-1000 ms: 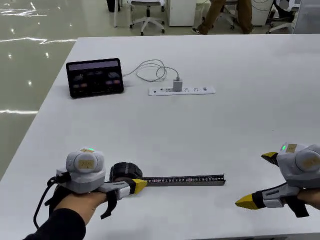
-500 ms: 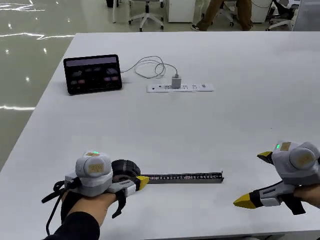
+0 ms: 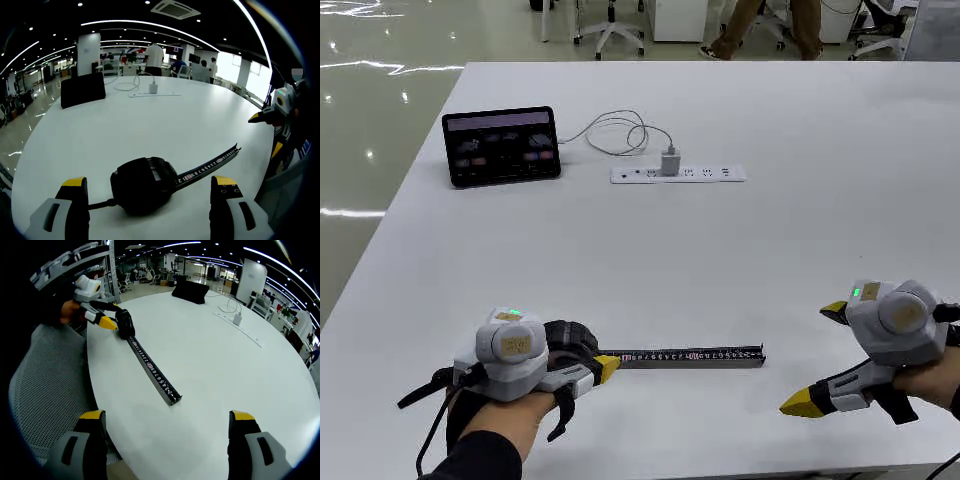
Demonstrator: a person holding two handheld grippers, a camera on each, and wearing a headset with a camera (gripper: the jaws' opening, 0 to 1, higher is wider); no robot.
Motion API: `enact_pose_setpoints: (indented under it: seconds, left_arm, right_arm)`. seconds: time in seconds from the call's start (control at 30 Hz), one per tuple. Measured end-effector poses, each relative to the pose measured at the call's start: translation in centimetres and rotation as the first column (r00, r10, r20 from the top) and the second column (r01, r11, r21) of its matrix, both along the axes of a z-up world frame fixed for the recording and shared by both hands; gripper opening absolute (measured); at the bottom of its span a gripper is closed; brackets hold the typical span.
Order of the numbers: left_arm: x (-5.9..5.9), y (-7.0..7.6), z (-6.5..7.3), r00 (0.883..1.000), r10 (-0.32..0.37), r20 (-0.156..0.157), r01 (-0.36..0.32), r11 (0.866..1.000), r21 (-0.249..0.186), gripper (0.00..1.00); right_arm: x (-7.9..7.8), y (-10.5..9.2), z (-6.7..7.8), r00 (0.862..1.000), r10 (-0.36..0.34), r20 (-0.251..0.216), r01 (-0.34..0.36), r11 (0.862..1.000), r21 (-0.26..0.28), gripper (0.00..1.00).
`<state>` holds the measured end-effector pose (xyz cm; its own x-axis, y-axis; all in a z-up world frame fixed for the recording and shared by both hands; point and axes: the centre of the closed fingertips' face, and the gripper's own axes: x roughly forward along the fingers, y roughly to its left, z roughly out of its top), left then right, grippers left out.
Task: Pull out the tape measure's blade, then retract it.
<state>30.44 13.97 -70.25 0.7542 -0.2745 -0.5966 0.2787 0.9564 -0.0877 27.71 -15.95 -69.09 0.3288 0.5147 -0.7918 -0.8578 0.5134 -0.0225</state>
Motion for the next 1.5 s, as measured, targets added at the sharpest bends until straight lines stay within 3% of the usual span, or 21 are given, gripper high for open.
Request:
enact_pose_setpoints:
  seconds: [0.2,0.4,0.47,0.6,0.7,0.93,1.2,1.37,1.4,1.5]
  left_arm:
    - [0.2,-0.2,-0.8,1.0,-0.004,-0.015,0.004,1.0,-0.004,0.98]
    - [0.5,0.1,-1.6,1.0,-0.006,-0.022,0.006,1.0,0.007,0.99]
    - [0.6,0.1,-1.6,1.0,0.002,-0.023,-0.003,1.0,-0.015,0.99]
    - [0.8,0.4,-1.7,1.0,0.002,-0.015,-0.002,1.0,0.002,0.99]
    - [0.7,0.4,-2.2,0.999,0.024,-0.042,-0.026,0.999,-0.047,0.99]
    - [0.9,0.4,-1.9,0.999,0.022,-0.029,-0.023,0.999,-0.035,1.0]
    - [1.0,-0.1,-1.7,1.0,-0.005,-0.006,0.005,1.0,-0.028,1.0]
    - [1.1,-0.3,-1.4,1.0,-0.017,0.013,0.017,0.999,-0.034,0.96]
    - [1.1,-0.3,-1.4,1.0,-0.02,0.016,0.02,0.999,-0.031,0.96]
    - [1.2,-0.3,-1.3,1.0,-0.023,0.019,0.023,0.999,-0.031,0.95]
  right_arm:
    - [0.8,0.6,-0.5,0.999,0.043,-0.007,-0.044,0.999,-0.025,0.97]
    - [1.5,0.8,-1.3,0.991,0.129,-0.018,-0.13,0.988,-0.079,0.93]
    - [1.7,1.1,-1.5,0.988,0.152,-0.027,-0.154,0.985,-0.075,0.92]
    - [1.7,1.6,-2.2,0.977,0.205,-0.051,-0.208,0.976,-0.071,0.88]
    - [1.9,1.8,-2.6,0.972,0.226,-0.062,-0.23,0.97,-0.074,0.86]
    - [2.2,1.9,-3.2,0.963,0.257,-0.08,-0.264,0.96,-0.093,0.84]
    - [2.2,2.5,-3.7,0.93,0.359,-0.08,-0.367,0.924,-0.11,0.67]
    - [2.0,2.8,-4.5,0.903,0.414,-0.114,-0.427,0.893,-0.14,0.59]
    - [1.7,2.9,-4.5,0.89,0.437,-0.127,-0.452,0.881,-0.139,0.53]
    - [1.7,2.9,-4.9,0.875,0.461,-0.145,-0.481,0.862,-0.162,0.46]
